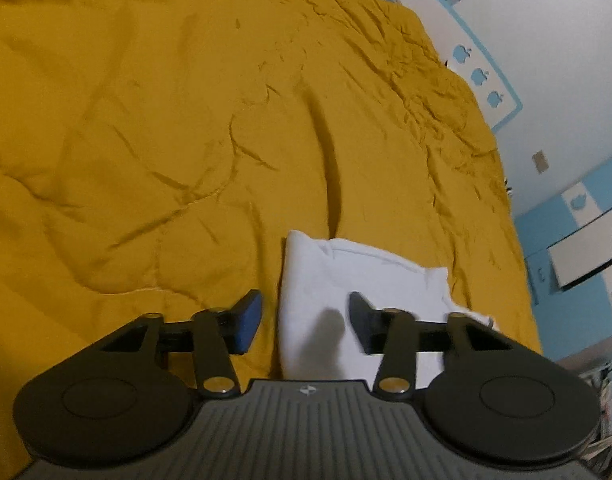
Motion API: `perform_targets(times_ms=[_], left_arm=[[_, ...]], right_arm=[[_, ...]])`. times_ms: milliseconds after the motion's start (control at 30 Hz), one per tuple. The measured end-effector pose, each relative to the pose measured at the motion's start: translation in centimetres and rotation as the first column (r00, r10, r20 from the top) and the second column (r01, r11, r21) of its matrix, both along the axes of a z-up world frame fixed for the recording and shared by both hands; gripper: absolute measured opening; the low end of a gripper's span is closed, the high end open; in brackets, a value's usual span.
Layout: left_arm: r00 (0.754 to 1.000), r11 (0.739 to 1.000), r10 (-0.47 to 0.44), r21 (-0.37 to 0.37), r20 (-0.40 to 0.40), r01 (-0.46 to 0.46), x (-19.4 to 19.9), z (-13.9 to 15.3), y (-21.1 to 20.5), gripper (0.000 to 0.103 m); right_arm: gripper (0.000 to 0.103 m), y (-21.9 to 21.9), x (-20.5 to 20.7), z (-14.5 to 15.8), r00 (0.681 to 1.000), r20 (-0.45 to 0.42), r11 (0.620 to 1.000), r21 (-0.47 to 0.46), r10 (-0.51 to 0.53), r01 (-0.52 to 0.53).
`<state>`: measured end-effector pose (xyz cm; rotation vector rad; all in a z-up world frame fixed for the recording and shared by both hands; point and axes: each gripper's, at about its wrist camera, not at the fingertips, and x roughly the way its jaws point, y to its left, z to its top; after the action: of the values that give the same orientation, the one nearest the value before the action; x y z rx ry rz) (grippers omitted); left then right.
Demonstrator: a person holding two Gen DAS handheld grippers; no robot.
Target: Fold small clothes
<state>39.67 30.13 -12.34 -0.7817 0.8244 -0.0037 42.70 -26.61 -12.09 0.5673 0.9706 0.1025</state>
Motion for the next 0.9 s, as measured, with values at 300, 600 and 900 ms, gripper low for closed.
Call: perform_targets(times_ms=[300,600,900], left_arm=[[0.98,0.956,-0.098,0.289,0.171,0.045,-1.4,3.9,-1.8,0.003],[0.997,0.929,-0.078,0.365,0.013,0.068,-0.1,1.5,-2.0,0.019],[0.98,0.914,-0.193,0.373,0.05,0.161,-5.1,7.1,-3.2,0.019]], right_arm=[[0.0,0.4,-1.4,2.6,0.986,0.161,0.998,-0.054,0.037,-0.029],[0.001,1.8,0.8,-0.1,0.995,0.084,0.986,-0.163,0.048,-0.034],[0.018,2.0,-3.8,3.4,0.991,0.111,0.981,-0.188,0.073,-0.052]])
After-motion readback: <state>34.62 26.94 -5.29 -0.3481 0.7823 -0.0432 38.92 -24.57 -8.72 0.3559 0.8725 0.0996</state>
